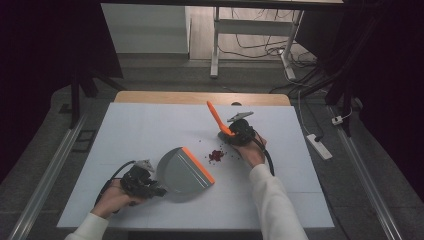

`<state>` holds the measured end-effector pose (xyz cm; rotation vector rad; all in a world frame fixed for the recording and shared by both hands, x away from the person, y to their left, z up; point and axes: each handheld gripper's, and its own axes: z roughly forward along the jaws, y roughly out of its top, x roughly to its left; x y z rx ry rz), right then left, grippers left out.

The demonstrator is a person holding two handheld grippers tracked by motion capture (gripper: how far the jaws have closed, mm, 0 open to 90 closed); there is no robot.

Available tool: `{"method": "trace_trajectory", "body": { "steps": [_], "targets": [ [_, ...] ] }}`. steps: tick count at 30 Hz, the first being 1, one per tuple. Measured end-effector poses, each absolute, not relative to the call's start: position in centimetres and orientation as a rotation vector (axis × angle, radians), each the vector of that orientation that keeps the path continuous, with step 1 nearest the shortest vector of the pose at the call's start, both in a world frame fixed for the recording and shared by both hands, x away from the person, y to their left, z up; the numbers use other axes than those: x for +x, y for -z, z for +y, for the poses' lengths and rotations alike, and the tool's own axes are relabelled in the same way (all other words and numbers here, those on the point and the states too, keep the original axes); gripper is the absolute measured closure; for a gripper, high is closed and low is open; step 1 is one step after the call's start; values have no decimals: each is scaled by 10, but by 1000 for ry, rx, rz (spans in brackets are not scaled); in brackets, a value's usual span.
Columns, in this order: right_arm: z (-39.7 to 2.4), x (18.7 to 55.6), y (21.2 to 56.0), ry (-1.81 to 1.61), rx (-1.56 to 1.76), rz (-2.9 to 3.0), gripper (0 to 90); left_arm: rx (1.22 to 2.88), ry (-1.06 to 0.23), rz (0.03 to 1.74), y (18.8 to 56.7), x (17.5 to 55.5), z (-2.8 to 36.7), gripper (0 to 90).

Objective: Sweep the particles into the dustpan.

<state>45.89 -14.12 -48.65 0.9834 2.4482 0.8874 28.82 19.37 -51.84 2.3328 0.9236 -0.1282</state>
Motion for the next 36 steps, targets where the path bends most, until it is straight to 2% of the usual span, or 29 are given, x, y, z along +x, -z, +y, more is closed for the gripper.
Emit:
{"method": "trace_trajectory", "body": {
  "steps": [36],
  "targets": [
    [-94,420,490,-904,737,2553,699,2331,128,938,520,290,193,621]
  ]
}}
